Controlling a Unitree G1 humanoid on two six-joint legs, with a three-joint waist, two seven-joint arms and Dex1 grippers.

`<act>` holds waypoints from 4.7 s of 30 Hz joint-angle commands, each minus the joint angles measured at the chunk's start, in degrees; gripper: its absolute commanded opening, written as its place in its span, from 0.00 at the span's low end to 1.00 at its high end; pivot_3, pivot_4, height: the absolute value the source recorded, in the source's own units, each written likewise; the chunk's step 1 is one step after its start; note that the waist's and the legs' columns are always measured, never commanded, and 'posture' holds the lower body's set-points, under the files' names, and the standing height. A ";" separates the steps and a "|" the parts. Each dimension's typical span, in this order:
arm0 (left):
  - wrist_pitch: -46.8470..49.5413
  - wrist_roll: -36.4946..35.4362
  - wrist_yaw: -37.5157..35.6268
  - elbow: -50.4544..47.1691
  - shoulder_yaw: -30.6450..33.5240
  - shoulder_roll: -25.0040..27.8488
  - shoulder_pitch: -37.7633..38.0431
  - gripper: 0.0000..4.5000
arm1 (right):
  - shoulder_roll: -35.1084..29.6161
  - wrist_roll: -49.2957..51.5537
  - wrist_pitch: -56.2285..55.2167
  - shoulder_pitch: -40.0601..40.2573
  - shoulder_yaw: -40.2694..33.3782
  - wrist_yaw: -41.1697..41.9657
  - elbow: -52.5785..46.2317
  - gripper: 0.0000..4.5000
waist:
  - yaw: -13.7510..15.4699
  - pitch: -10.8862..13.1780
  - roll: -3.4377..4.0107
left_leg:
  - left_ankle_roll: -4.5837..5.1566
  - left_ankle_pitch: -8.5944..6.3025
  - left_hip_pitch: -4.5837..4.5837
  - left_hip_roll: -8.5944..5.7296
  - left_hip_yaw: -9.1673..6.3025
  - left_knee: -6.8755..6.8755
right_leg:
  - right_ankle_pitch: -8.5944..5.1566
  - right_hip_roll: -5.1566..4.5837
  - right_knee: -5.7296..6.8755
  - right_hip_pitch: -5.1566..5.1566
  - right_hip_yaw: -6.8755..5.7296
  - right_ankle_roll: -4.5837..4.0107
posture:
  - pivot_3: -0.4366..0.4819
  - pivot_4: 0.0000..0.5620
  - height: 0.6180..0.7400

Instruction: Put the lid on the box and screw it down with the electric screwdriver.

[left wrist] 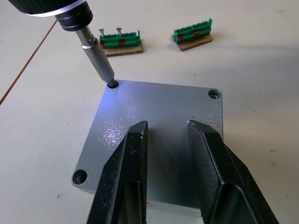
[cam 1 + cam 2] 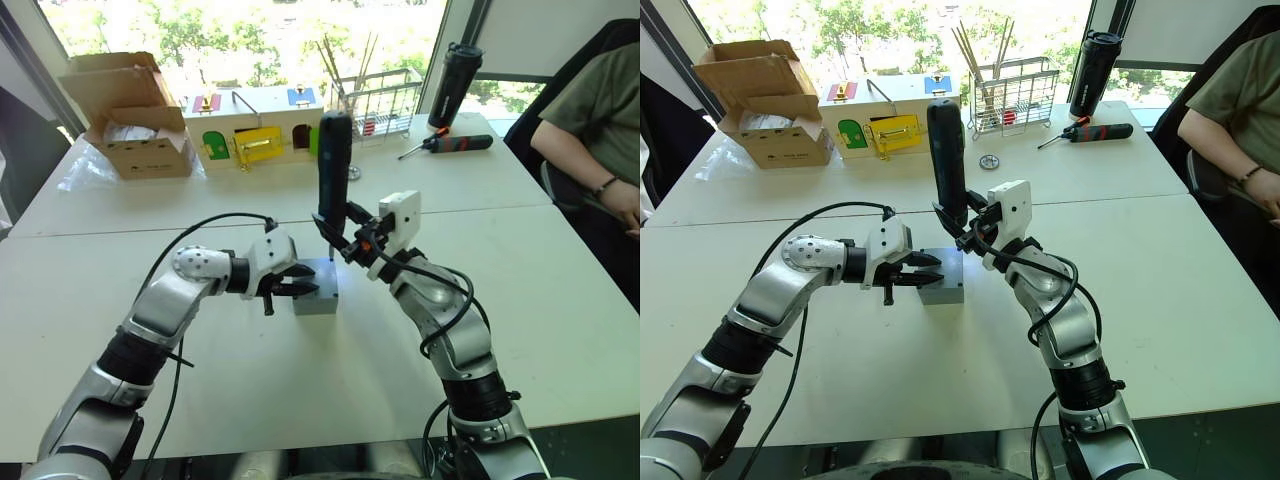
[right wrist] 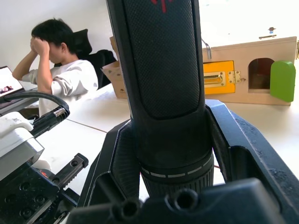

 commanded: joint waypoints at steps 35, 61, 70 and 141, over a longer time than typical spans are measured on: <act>4.58 -6.30 -2.07 0.21 6.89 -0.60 -5.40 0.29 | -8.41 34.10 54.70 -28.22 -36.48 -13.38 -15.79 0.39 | 0.94 1.41 0.32 | -0.67 0.42 -1.76 -0.03 -0.04 0.18 | 0.02 -0.06 0.22 -1.41 -0.03 0.00 | 0.48 0.27 1.00; 3.51 -6.27 -6.46 -12.47 -1.60 -0.22 -4.60 0.29 | -58.26 25.16 65.78 -24.84 -6.79 21.41 38.92 0.39 | 1.08 2.13 0.42 | -0.32 0.28 -2.50 -0.01 0.35 0.90 | 0.04 -0.03 0.41 -1.90 -0.03 0.03 | 0.48 0.27 1.00; 4.96 -6.34 -4.41 -12.32 -0.21 2.06 -2.06 0.29 | -55.12 16.64 59.40 -29.61 1.65 26.97 47.98 0.39 | 1.37 2.17 0.43 | -0.32 0.28 -2.80 -0.13 0.30 1.21 | 0.10 -0.11 0.40 -2.01 -0.07 0.14 | 0.48 0.27 1.00; -17.22 13.46 6.03 38.04 0.18 -8.85 -18.87 0.30 | -26.79 17.01 38.78 2.25 3.14 13.41 -23.69 1.00 | 0.94 2.14 0.32 | -0.36 0.29 -2.78 -0.25 0.08 1.55 | 0.13 -0.10 1.11 -2.17 -0.23 0.19 | 0.48 0.27 1.00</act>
